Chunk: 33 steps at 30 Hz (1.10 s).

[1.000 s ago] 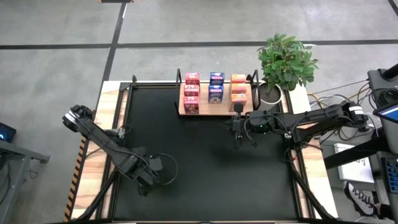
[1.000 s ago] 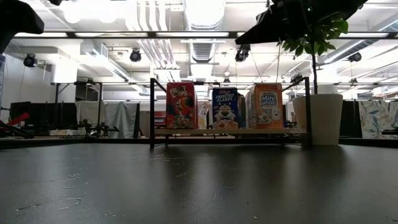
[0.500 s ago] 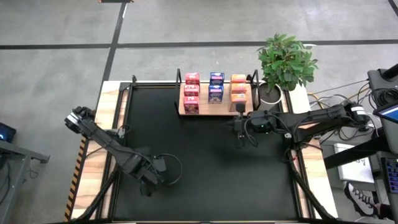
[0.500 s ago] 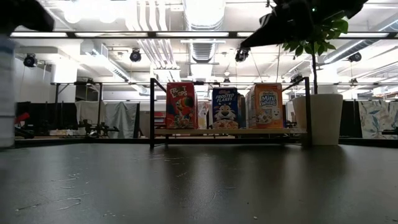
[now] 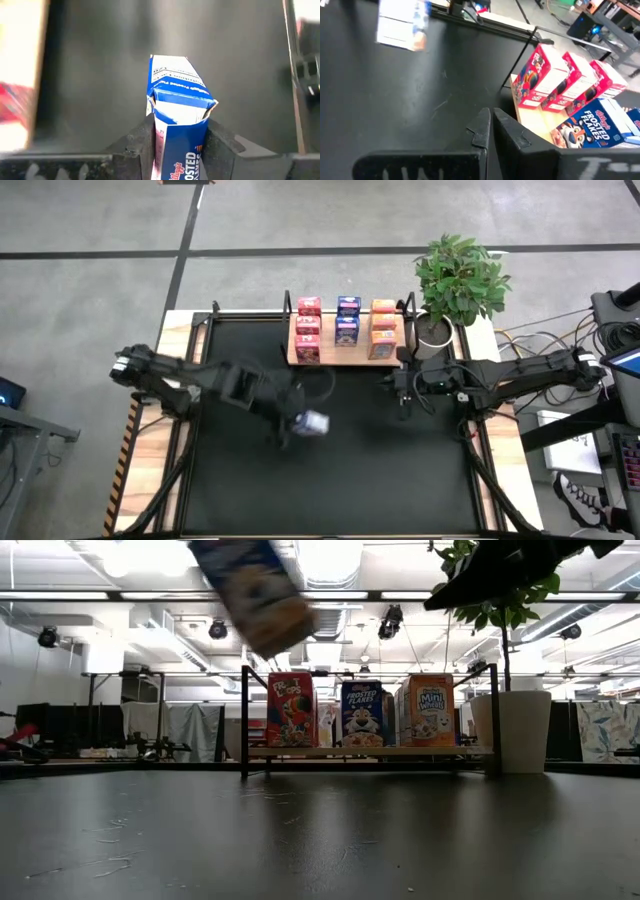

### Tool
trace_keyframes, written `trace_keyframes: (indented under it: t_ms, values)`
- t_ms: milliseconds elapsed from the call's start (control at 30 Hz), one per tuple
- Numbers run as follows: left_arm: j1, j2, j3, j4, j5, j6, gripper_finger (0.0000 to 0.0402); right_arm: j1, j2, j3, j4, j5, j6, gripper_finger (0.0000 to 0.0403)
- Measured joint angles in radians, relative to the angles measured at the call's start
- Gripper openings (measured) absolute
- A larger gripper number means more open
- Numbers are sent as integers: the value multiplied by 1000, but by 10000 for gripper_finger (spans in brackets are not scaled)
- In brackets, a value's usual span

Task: Stack cereal on shelf
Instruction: Put the blue cereal box aligned with the other blue cereal boxes on the shelf

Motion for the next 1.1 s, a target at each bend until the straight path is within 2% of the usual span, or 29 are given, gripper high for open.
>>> trace_keyframes:
  t_ms: [233,500,600,1100]
  values:
    - [218,2,20,248,0,320,112,36,-57,-30,6,0,10,13]
    - [414,88,19,398,6,394,112,52,-64,-38,9,0,32,13]
    - [443,143,20,404,28,407,112,52,-61,-38,7,0,34,13]
    - [470,316,147,365,7,462,113,51,-60,-38,5,0,52,13]
